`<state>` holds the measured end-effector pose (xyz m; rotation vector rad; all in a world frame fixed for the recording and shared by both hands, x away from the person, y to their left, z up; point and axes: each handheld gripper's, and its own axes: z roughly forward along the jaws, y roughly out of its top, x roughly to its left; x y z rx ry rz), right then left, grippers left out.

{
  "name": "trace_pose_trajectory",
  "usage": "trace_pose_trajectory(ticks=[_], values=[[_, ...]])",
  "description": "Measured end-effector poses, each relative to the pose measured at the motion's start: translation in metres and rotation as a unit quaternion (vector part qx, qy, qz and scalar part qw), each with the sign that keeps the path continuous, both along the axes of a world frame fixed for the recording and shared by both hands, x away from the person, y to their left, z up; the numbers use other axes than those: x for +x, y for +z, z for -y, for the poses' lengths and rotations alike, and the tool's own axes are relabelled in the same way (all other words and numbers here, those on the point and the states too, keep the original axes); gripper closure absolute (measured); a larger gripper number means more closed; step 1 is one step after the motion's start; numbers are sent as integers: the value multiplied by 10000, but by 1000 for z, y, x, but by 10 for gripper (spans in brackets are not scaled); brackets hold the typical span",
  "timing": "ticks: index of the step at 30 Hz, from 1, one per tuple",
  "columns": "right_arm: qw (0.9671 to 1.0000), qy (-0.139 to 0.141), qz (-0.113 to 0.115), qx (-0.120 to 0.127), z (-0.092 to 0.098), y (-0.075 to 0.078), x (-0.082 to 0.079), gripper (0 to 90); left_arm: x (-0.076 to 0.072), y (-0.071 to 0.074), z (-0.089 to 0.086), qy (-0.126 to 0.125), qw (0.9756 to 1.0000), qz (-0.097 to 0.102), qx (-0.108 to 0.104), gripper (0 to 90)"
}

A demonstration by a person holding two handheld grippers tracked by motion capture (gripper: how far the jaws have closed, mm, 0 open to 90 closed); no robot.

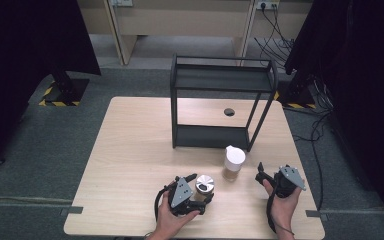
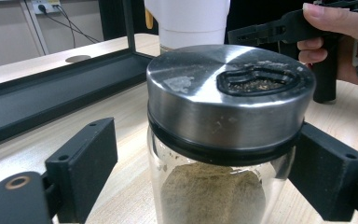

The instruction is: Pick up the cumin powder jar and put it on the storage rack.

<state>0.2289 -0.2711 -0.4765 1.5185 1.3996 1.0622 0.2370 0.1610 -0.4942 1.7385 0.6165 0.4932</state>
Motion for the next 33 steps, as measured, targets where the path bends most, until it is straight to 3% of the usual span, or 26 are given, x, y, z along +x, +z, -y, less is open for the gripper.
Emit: trace_pose_trajectory(ticks=[12,26,33], values=[[10000,5,1,-15,0,0,0,35,3,-1,2,-181,9998,67,23,304],[10000,6,14,-30,-1,0,0,37,0,1,2,-88,9999,108,48,310],[10000,12,8,-38,-1,0,0,37,-6,11,-9,83,9992,329,-190,310]])
